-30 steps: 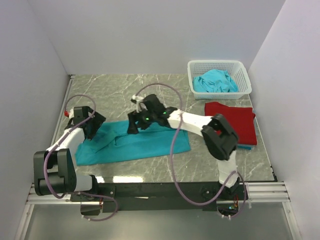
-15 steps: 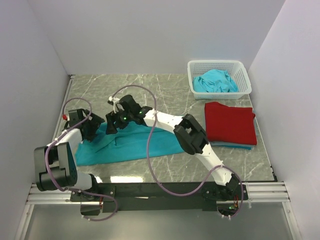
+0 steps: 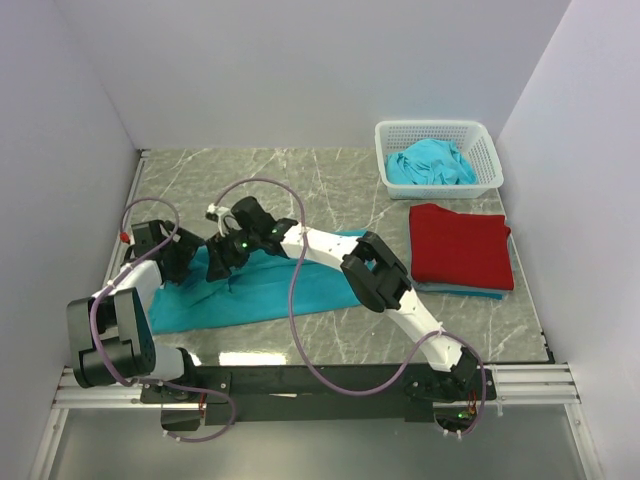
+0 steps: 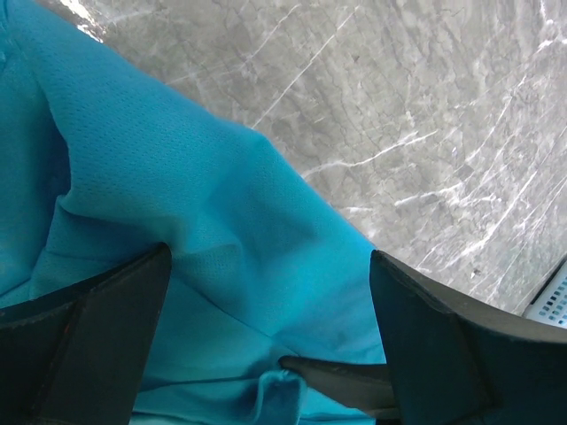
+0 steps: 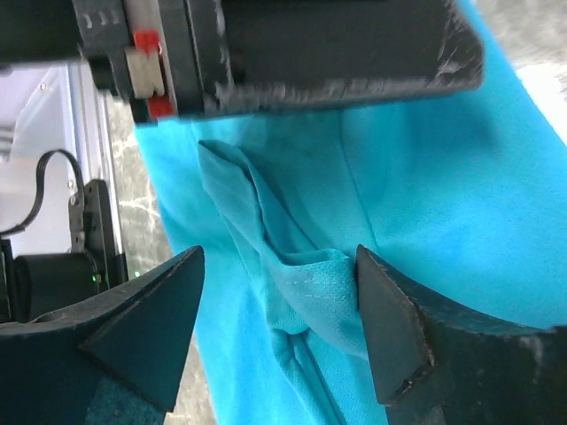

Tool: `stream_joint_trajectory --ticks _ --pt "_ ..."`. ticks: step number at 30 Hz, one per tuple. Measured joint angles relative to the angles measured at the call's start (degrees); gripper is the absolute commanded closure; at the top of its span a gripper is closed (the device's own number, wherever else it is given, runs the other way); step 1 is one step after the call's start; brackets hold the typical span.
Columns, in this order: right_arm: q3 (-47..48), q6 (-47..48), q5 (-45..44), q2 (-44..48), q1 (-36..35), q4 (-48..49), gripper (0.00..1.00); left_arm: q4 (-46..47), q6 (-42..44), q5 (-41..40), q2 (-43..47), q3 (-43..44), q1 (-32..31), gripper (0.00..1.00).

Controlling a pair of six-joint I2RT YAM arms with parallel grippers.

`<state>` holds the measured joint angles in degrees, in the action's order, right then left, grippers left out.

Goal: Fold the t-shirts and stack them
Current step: Fold the tshirt

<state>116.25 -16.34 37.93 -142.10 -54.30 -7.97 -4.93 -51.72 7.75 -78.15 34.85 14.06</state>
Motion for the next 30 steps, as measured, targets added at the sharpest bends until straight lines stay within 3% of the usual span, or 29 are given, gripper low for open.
stream_joint_trajectory --ticks 7,13,16,24,30 --pt "-11.4 5.4 2.9 4.3 -0.3 1.5 0.3 -0.3 0.2 0.0 0.2 0.0 0.5 0.01" --pt "-34.6 10.3 1.1 21.9 -2.3 4.4 0.24 -0.5 0.6 0.1 2.0 -0.1 0.9 0.0" --pt "-41.7 10.4 -1.5 29.3 -3.4 6.9 0.22 -0.6 0.6 0.0 3.8 -0.5 0.9 0.01" --pt "-49.0 5.6 -13.8 39.3 -1.8 12.5 0.16 -2.7 -0.3 1.2 8.3 -1.6 0.9 0.01" --pt "-53.0 0.3 -23.0 43.3 5.8 12.4 0.15 -5.3 -2.3 1.4 18.3 -5.2 0.3 0.01"
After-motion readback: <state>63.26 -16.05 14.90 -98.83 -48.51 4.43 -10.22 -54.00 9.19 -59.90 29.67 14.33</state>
